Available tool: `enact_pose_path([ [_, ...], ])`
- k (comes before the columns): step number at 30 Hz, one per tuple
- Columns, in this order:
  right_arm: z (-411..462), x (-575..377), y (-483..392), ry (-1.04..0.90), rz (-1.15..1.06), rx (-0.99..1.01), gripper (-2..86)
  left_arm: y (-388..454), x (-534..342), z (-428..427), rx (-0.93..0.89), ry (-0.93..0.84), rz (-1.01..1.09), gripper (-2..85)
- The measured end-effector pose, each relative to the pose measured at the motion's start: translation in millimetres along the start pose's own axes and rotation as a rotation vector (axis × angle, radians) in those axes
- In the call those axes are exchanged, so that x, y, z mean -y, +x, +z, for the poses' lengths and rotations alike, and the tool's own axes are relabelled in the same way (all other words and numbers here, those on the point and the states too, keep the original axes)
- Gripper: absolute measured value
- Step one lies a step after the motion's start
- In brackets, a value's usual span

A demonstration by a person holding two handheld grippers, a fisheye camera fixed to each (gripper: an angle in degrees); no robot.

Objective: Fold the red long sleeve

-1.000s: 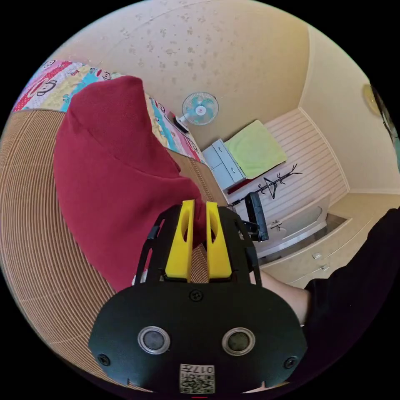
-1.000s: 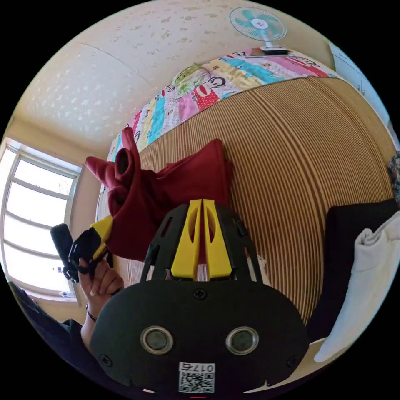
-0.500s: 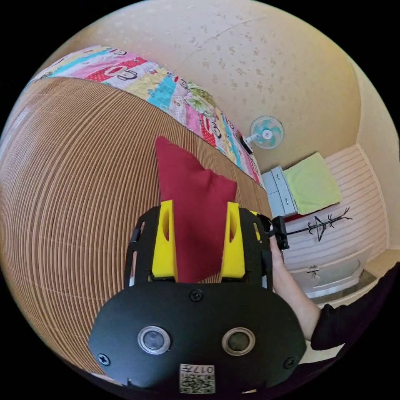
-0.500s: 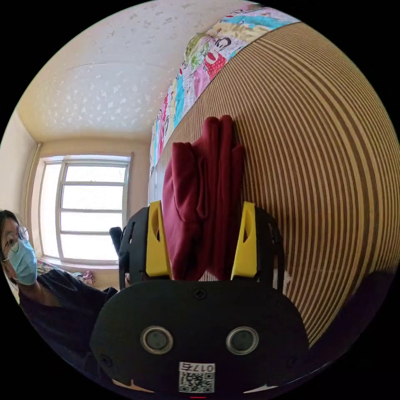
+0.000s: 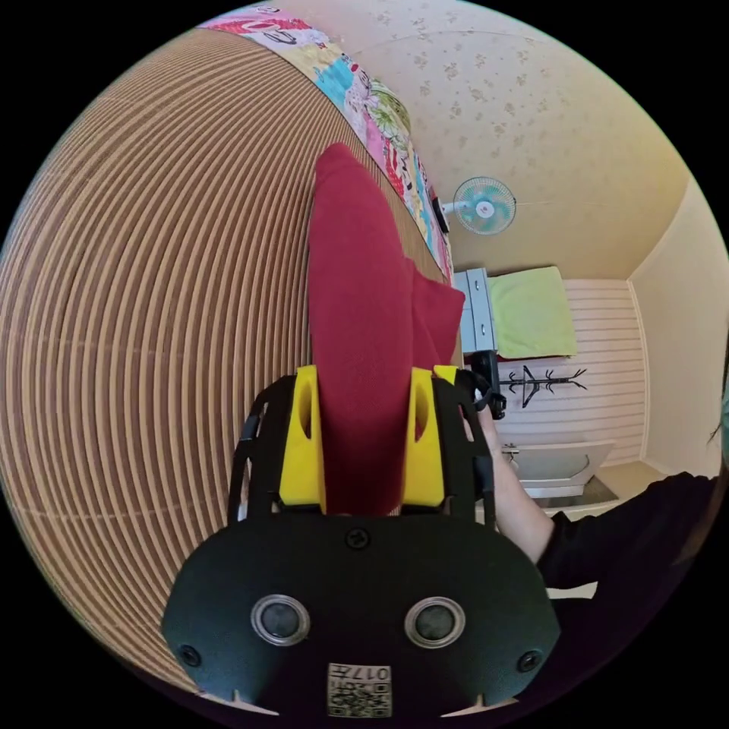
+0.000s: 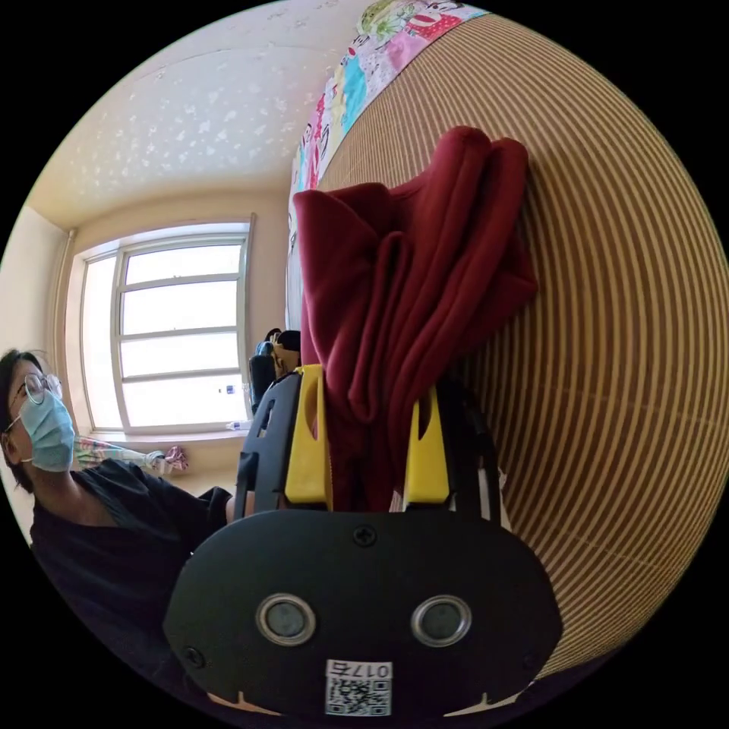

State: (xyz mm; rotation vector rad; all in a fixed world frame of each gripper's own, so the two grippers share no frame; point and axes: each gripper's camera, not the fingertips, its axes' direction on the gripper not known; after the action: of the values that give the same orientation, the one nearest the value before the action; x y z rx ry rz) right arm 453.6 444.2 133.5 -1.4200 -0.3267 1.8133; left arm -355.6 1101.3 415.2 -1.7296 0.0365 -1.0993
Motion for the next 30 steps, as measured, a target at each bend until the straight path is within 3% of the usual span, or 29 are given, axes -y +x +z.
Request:
enact_pose_path([
  [6, 121, -16, -114, -0.093, -0.062, 0.057, 13.5, 31, -47, -153, 0.188, 0.063, 0.053, 15.3],
  [14, 310, 13, -344, -0.160, -0.218, 0.220, 13.3, 89, -79, -415, 0.439, 0.205, 0.069, 15.6],
  [17, 388, 27, -395, -0.185, -0.210, 0.099, 13.6, 84, -90, -492, 0.592, 0.247, -0.035, 15.2],
  [19, 433, 36, -406, -0.268, -0.205, -0.035, 13.3, 82, -109, -529, 0.769, 0.369, -0.090, 11.6],
  [23, 459, 44, -401, -0.430, -0.196, -0.136, 6.0, 93, -133, -533, 0.655, 0.461, -0.046, 10.6],
  [25, 454, 45, -388, -0.525, -0.204, -0.201, 3.5, 83, -134, -496, 0.626, 0.384, -0.046, 9.8],
  [26, 448, 46, -375, -0.606, -0.192, -0.267, 2.7, 75, -132, -483, 0.629, 0.341, -0.079, 9.7],
  [28, 429, 45, -354, -0.702, -0.126, -0.353, 2.0, 24, -124, -428, 0.599, 0.090, -0.311, 8.9],
  [30, 398, 42, -335, -0.752, -0.028, -0.420, 1.7, 6, -133, -419, 0.481, 0.103, -0.441, 8.4],
])
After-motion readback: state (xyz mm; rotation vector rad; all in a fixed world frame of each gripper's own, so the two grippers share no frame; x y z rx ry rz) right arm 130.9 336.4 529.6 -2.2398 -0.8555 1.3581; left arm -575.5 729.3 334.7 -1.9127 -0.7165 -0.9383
